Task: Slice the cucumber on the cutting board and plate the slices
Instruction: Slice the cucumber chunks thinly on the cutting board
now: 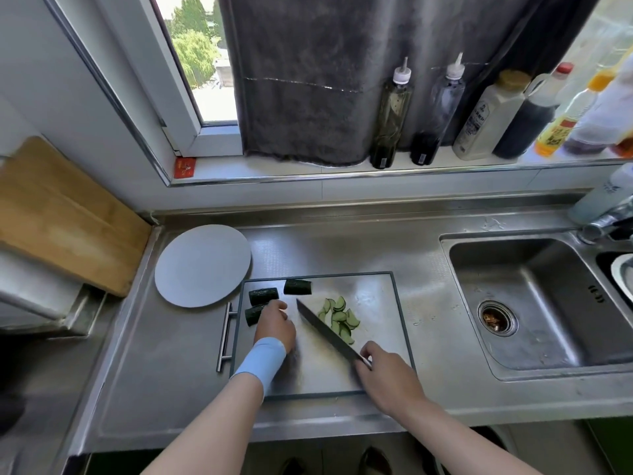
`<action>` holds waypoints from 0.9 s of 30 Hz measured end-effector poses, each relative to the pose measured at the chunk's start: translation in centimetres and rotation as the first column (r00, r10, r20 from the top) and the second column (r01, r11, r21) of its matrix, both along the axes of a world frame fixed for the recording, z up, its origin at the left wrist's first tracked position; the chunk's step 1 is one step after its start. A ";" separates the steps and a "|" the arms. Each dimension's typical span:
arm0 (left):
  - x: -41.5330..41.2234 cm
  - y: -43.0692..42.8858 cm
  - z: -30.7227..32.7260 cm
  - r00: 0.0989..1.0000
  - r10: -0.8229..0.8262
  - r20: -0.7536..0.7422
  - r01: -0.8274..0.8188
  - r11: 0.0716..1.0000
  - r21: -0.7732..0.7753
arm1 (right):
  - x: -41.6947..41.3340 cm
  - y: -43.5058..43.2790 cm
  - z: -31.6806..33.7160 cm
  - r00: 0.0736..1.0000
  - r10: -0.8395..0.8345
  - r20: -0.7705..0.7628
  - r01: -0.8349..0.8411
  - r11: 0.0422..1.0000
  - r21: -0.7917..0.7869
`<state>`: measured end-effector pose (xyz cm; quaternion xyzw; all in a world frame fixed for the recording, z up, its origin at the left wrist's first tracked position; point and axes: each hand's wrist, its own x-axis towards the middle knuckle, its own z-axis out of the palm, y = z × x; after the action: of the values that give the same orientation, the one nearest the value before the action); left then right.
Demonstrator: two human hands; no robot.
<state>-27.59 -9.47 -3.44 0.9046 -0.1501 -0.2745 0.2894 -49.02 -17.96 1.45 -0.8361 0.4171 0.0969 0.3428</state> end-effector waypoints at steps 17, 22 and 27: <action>3.9 -6.0 0.4 0.747 -0.637 0.189 0.529 0.742 0.411 | 1.1 -2.3 -0.6 0.967 -0.254 -0.027 0.250 0.963 -0.103; 3.6 -5.3 0.1 0.703 -0.666 0.248 0.500 0.711 0.494 | 1.8 -1.8 -0.6 0.986 -0.166 0.018 0.167 0.983 -0.071; 2.1 -3.2 -0.6 0.798 -0.566 0.207 0.460 0.794 0.397 | 3.2 -1.4 -0.8 0.986 -0.160 0.036 0.162 0.985 -0.064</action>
<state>-25.47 -12.67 -4.08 0.8950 -0.3895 -0.2165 0.0208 -45.78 -19.34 0.62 -0.8120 0.4811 0.0418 0.3279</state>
